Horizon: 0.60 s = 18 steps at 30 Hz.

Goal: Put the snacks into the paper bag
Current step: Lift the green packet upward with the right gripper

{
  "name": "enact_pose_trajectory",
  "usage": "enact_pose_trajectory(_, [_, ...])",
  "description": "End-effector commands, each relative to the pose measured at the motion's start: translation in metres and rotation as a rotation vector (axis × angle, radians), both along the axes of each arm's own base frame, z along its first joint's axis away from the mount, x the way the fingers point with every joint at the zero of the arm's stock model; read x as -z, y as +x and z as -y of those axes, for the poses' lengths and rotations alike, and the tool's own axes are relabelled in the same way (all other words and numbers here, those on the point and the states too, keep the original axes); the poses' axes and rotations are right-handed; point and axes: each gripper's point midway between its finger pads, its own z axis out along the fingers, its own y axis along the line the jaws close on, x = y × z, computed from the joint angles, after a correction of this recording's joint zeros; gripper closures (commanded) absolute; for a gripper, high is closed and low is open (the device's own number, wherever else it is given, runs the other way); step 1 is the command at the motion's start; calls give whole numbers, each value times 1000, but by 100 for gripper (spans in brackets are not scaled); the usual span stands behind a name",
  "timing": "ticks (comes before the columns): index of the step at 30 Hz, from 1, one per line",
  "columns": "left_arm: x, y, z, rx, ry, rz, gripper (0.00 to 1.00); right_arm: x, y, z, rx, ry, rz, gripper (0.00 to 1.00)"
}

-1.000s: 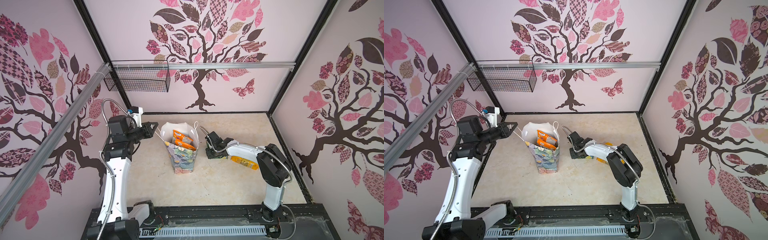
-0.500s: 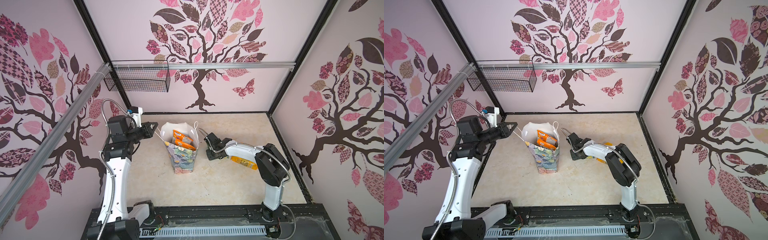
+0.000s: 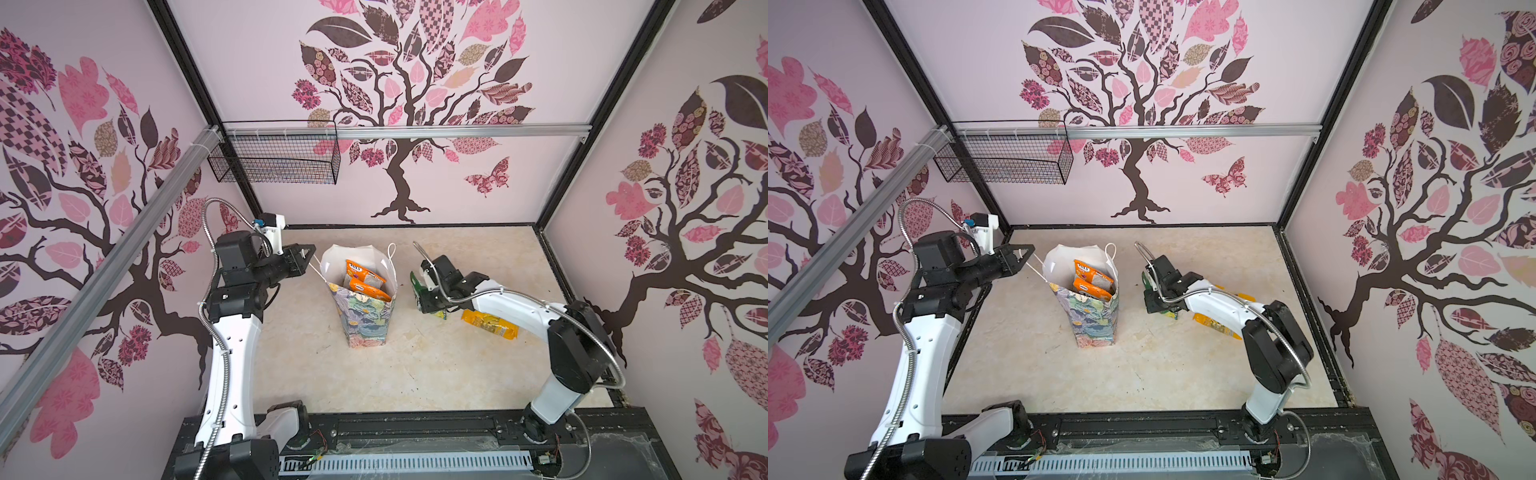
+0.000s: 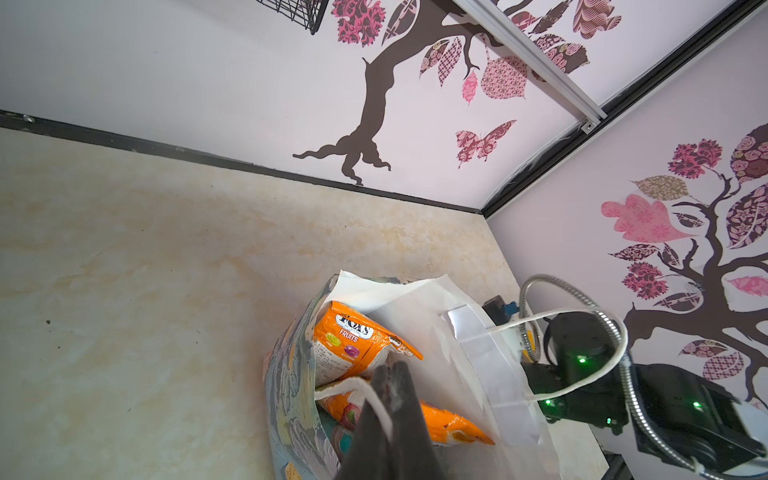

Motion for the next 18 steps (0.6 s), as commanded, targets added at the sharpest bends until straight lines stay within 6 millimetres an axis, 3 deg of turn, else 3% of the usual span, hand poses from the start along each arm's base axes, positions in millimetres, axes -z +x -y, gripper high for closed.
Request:
enact_pose_trajectory(1, [-20, 1, -2, 3, 17, 108, 100, -46, 1, -5, -37, 190, 62, 100])
enact_pose_trajectory(11, [-20, 0, -1, 5, 16, 109, 100, -114, -12, -7, -110, 341, 223, 100])
enact_pose_trajectory(18, [-21, 0, -1, 6, 16, 110, 100, -139, -22, -14, -162, 414, 257, 100])
